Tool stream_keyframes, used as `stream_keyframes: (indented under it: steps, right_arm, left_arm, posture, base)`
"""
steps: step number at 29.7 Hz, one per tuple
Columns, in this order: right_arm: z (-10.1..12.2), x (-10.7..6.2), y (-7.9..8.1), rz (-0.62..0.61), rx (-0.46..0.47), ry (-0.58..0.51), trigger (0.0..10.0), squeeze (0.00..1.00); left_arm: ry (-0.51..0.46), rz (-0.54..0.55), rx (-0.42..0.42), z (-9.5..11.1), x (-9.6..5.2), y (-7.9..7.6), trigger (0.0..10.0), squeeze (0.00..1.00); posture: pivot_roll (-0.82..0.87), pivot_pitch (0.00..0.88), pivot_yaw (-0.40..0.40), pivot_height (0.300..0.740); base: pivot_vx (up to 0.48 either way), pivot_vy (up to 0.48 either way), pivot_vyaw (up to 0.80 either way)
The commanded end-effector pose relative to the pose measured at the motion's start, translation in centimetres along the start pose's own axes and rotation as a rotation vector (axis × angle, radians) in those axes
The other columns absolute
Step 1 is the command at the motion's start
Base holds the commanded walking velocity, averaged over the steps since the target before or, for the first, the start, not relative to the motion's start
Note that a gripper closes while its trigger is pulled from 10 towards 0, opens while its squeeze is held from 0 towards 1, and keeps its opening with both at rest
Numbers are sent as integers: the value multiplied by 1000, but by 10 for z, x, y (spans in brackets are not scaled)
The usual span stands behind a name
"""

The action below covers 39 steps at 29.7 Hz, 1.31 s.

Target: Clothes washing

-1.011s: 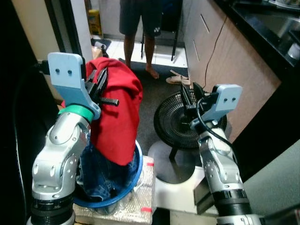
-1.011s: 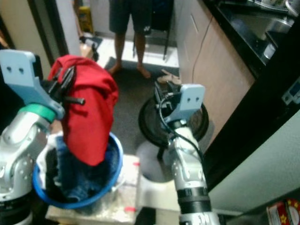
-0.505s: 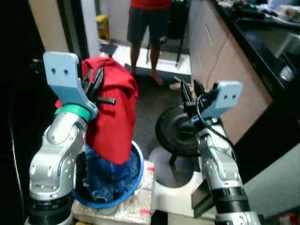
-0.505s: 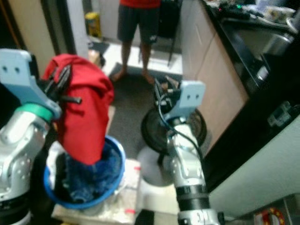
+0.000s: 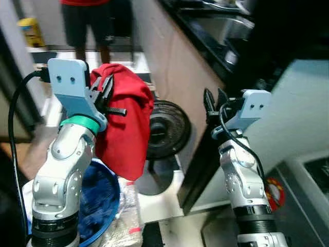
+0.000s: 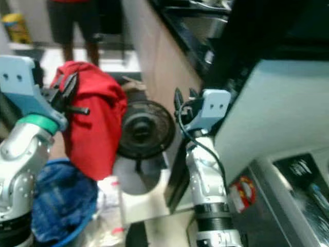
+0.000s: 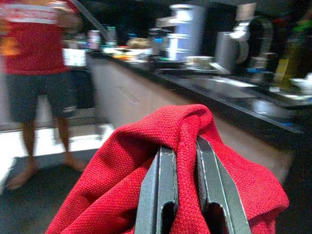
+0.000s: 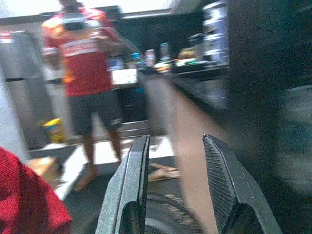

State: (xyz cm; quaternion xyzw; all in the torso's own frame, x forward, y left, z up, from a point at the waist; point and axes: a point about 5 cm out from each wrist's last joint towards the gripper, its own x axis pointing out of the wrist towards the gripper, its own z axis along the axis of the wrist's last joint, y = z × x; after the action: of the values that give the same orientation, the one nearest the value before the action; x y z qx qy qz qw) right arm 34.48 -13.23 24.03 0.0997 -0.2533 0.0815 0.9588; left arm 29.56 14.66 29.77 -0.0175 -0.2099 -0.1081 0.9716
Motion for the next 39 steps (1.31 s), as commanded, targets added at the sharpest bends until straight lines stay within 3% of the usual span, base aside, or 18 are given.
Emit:
stream_keyframes:
  steps: [1,17,22,31,39]
  right_arm:
    - [-1,-2,-2,-19,6,5,10000,0]
    - [-1,-2,-4,-33,6,1,10000,0]
    - [-1,-2,-3,-30,8,0,10000,0]
    - [0,-2,-3,-31,8,-5,10000,0]
    - [3,-1,-3,-32,12,-15,10000,0]
  left_arm:
    - [-23,-12,4,5,0,-2,10000,0]
    - [-8,-20,8,2,1,-2,10000,0]
    - [0,-20,11,0,0,-1,10000,0]
    - [6,-18,12,-1,0,-1,10000,0]
    - [11,-13,15,-2,-1,0,10000,0]
  posture:
    - [101,54,-34,715]
    - [98,49,-25,715]
    - [98,47,-23,715]
    - [98,48,-24,715]
    - [98,53,-24,715]
  base:
    - [0,0,-800]
    - [0,0,-800]
    - [0,0,0]
    - [0,0,-800]
    - [0,0,-200]
